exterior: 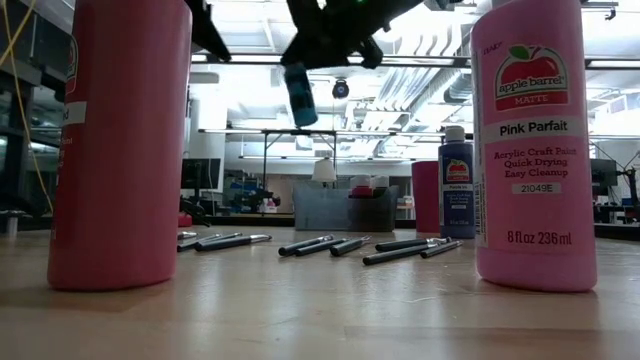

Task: Pick & Place Paint Supplies
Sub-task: Put the small light blue paint bottle into the black bin

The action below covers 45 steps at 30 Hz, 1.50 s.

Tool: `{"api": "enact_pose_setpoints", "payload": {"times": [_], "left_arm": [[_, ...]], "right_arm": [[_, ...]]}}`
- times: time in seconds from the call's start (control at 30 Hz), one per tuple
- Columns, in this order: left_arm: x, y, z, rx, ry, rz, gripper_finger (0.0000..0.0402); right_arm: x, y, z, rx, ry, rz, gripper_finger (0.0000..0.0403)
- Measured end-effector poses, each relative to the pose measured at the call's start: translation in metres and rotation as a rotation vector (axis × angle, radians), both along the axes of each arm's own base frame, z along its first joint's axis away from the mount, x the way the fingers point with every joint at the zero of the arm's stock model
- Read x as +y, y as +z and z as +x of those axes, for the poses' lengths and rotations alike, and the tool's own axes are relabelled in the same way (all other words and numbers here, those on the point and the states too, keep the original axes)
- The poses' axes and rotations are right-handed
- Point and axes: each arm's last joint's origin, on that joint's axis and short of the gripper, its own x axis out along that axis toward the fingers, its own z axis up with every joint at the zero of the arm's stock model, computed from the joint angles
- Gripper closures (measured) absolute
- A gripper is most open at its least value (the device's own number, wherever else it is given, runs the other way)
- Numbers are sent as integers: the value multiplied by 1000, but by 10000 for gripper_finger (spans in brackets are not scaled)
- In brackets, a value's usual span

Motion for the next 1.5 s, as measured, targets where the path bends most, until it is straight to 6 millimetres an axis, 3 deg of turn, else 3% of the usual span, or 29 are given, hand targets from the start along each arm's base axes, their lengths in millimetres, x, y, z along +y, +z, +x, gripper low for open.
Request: {"api": "enact_pose_setpoints", "payload": {"times": [0.2,0.5,0.67,1.1,1.5], "left_arm": [[3,2,-12,33,28,34,169],[4,1,-14,92,0,115,169],[5,1,-15,112,8,159,169],[5,0,-18,152,8,190,169],[5,0,-17,147,9,190,169]], "right_arm": [[-39,0,-3,-60,-140,69,292],[-104,0,-15,-81,-311,76,291],[-134,-17,-15,-133,-404,143,288],[-140,-64,-1,-90,-516,173,289],[-170,-70,-8,-142,-605,158,288]]}}
